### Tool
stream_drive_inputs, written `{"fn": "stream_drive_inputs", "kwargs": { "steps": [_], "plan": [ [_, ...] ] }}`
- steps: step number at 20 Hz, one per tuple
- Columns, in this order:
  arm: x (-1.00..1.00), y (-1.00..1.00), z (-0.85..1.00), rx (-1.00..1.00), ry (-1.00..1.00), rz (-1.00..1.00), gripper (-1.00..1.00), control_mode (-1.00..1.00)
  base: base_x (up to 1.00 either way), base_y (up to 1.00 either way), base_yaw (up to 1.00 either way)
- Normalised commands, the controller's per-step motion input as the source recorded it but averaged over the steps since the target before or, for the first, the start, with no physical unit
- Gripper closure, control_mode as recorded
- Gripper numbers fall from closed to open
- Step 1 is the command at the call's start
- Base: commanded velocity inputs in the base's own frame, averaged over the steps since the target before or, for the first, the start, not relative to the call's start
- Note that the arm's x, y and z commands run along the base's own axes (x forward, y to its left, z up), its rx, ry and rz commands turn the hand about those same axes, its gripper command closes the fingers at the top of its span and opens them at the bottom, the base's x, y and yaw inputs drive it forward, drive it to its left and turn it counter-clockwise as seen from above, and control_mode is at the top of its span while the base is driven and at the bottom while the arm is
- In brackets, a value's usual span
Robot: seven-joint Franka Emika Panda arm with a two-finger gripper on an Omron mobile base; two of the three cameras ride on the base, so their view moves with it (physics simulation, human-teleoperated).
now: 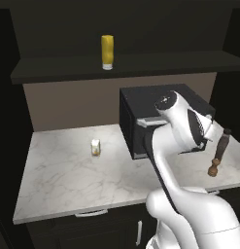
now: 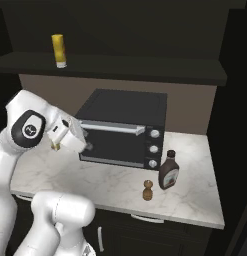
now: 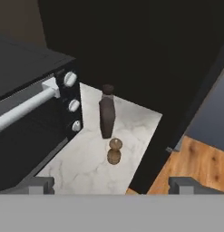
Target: There are various items on the counter. Only move the condiments/shakers into the cabinet.
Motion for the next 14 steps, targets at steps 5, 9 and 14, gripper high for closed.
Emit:
{"fn": "stream_drive_inputs", "kwargs": {
  "steps": [5,9,14],
  "plan": [
    [0.00,-0.07,-0.49,0.09,-0.16,-0.18,-1.00,-1.00,0.00,0.00,0.00],
    [0.00,-0.13,-0.54,0.01,-0.13,-0.27,-1.00,-1.00,0.00,0.00,0.00],
    [0.26,-0.25,-0.39,0.00,-0.02,-0.30,-1.00,-1.00,0.00,0.00,0.00]
  ]
}}
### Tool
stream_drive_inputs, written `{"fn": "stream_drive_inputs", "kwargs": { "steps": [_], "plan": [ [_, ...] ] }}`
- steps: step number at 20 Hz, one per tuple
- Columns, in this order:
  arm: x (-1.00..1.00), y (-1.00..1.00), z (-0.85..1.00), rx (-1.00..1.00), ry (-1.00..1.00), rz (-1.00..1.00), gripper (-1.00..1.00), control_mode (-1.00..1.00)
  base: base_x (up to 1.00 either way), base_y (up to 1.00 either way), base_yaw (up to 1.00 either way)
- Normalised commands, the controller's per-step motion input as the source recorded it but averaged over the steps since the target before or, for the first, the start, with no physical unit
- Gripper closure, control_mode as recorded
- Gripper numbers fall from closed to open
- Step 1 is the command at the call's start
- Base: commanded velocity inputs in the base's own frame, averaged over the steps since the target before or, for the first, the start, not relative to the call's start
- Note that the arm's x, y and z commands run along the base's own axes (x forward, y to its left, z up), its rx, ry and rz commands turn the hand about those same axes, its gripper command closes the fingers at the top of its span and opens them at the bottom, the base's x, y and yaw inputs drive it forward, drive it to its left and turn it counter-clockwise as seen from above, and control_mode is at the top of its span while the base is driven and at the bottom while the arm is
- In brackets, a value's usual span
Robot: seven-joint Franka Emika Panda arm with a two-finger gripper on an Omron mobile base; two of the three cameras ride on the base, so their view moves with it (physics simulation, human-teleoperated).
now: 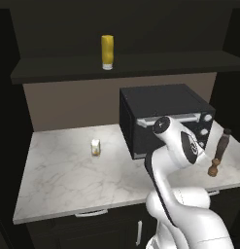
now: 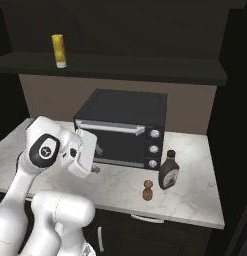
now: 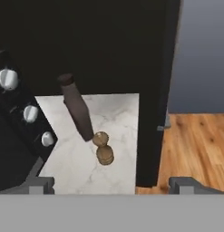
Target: There are various items on the counter. Only move the condiments/shakers into the cabinet.
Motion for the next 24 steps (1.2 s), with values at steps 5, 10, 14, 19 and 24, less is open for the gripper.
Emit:
{"fn": "stream_drive_inputs", "kwargs": {
  "steps": [5,10,14,19,24],
  "plan": [
    [0.43,-0.30,-0.38,0.00,0.01,-0.27,-1.00,-1.00,0.00,0.00,0.00],
    [0.48,-0.29,-0.46,0.00,0.06,-0.23,-1.00,-1.00,0.00,0.00,0.00],
    [0.39,-0.45,-0.41,-0.01,0.07,-0.18,-1.00,-1.00,0.00,0.00,0.00],
    [0.42,-0.44,-0.28,-0.01,0.10,-0.14,-1.00,-1.00,0.00,0.00,0.00],
    [0.22,-0.37,-0.26,-0.01,0.11,-0.07,-1.00,-1.00,0.00,0.00,0.00]
  ]
}}
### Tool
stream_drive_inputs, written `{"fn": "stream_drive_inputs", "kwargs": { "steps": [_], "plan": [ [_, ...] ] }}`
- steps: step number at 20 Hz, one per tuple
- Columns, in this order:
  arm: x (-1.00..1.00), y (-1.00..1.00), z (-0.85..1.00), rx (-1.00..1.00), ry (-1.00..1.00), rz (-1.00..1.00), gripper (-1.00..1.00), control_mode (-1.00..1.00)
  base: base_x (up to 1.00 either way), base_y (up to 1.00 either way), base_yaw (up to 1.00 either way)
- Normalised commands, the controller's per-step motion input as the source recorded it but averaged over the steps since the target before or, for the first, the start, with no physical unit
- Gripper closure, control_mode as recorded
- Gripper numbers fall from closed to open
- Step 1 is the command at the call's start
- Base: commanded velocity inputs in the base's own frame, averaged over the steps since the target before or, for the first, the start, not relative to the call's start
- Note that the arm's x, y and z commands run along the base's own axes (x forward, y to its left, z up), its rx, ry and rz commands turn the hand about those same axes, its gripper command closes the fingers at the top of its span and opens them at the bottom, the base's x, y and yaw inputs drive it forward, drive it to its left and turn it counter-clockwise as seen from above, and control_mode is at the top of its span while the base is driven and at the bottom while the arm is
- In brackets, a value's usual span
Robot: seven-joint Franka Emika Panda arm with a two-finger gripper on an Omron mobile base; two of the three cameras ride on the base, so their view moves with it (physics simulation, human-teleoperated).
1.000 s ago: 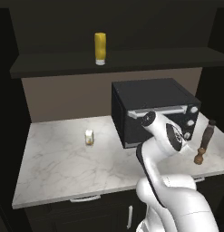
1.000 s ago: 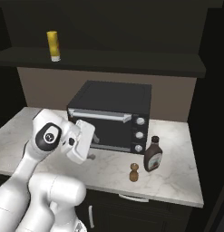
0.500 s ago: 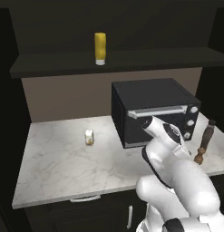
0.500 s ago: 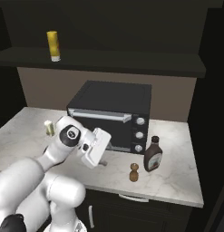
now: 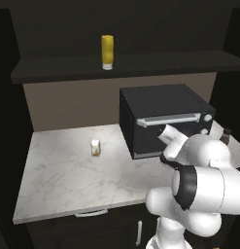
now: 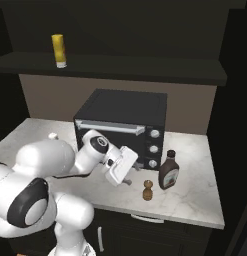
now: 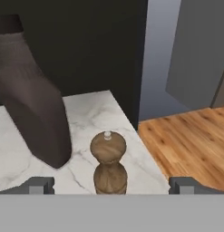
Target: There are various items on the counter. Only move the condiments/shakers into the cabinet.
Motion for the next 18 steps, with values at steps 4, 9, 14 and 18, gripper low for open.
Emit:
{"fn": "stream_drive_inputs", "kwargs": {
  "steps": [4,9,14,18],
  "plan": [
    [0.11,-0.27,-0.28,-0.01,0.07,-0.04,-1.00,-1.00,0.00,0.00,0.00],
    [0.04,-0.22,-0.28,0.00,0.02,-0.03,-1.00,-1.00,0.00,0.00,0.00],
    [-0.12,-0.23,-0.24,0.00,0.01,-0.03,-1.00,-1.00,0.00,0.00,0.00],
    [-0.08,-0.20,-0.20,0.00,0.00,-0.03,-1.00,-1.00,0.00,0.00,0.00]
  ]
}}
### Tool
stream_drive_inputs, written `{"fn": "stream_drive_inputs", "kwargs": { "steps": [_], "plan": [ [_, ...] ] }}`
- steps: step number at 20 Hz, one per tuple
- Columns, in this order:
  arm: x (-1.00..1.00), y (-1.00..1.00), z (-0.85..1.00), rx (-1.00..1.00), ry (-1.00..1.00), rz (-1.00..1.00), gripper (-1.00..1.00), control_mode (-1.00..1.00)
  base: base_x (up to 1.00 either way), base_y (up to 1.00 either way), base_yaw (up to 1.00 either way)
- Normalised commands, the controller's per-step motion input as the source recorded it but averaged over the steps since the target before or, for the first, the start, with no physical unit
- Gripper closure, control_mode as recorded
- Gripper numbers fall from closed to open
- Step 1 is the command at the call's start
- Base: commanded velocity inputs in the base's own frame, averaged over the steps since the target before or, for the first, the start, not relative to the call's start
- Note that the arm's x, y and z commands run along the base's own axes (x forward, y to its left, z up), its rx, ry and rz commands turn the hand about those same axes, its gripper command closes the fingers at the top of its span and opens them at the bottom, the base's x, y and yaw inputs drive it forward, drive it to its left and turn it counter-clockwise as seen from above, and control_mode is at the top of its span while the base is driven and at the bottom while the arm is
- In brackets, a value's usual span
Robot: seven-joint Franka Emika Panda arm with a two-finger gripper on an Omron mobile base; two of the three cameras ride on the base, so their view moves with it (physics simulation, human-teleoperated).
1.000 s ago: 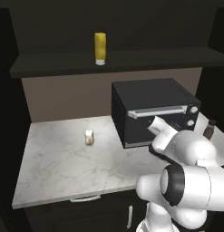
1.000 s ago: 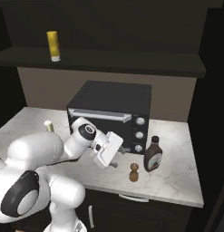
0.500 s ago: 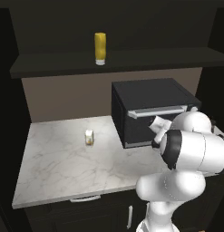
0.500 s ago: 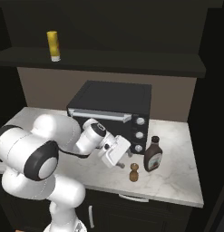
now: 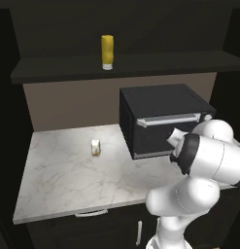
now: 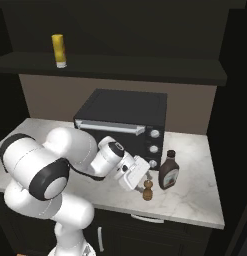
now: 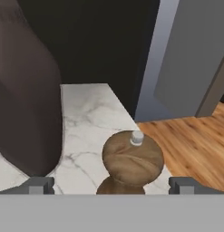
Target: There are various items on the counter. Only move the condiments/shakers into the cabinet.
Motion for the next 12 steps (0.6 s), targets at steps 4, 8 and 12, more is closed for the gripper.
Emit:
{"fn": "stream_drive_inputs", "kwargs": {
  "steps": [4,8,12],
  "plan": [
    [0.00,-0.06,-0.18,0.00,0.01,-0.03,-1.00,-1.00,0.00,0.00,0.00],
    [0.00,0.00,-0.16,0.00,0.00,-0.01,-1.00,-1.00,0.00,0.00,0.00],
    [0.00,0.00,-0.15,0.00,0.00,-0.01,1.00,-1.00,0.00,0.00,0.00]
  ]
}}
